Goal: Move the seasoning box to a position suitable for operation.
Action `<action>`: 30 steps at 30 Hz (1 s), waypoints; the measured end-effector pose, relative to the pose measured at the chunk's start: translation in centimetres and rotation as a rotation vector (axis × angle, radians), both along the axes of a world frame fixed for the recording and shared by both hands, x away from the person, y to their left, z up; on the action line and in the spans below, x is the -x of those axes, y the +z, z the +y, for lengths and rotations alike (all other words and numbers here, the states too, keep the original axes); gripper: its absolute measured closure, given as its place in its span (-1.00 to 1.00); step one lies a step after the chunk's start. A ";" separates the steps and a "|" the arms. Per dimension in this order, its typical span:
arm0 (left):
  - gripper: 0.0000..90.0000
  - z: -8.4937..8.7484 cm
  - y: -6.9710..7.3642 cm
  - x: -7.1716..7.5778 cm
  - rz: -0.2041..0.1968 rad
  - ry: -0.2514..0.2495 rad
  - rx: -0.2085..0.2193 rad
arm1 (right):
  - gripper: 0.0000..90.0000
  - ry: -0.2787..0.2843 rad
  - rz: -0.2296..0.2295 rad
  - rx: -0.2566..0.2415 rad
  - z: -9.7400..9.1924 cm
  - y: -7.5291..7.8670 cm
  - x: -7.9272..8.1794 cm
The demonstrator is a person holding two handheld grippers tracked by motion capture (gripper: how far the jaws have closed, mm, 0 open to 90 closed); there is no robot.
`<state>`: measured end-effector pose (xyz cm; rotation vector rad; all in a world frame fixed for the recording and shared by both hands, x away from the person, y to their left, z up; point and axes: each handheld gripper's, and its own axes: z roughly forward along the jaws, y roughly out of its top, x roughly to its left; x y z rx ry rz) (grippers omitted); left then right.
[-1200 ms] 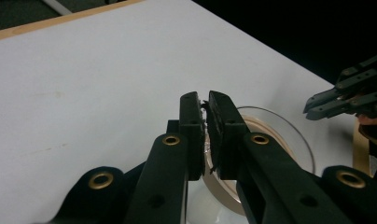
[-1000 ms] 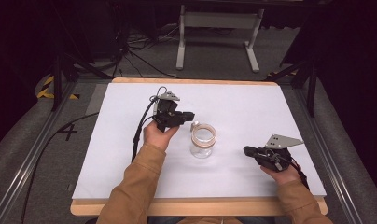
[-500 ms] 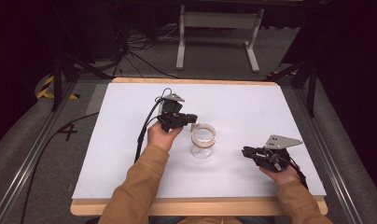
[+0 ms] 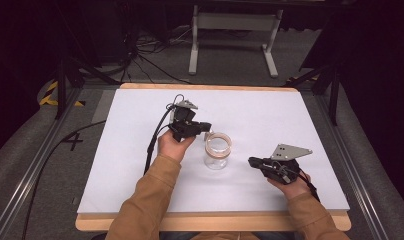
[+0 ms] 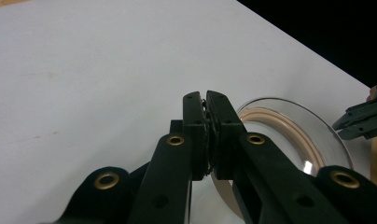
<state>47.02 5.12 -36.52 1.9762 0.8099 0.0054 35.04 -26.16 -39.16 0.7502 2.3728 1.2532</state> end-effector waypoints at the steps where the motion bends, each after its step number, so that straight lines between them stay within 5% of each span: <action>1: 0.93 0.0 0.0 0.0 -0.001 -0.002 0.003 | 0.93 0.004 -0.002 0.002 0.4 0.1 -0.1; 17: 0.93 0.1 -0.1 -0.1 0.004 -0.002 0.013 | 0.98 0.014 0.012 0.008 4.4 0.6 -1.3; 30: 0.92 0.3 -0.3 -0.2 0.003 -0.009 0.022 | 0.98 0.005 0.025 -0.008 4.9 0.8 -1.6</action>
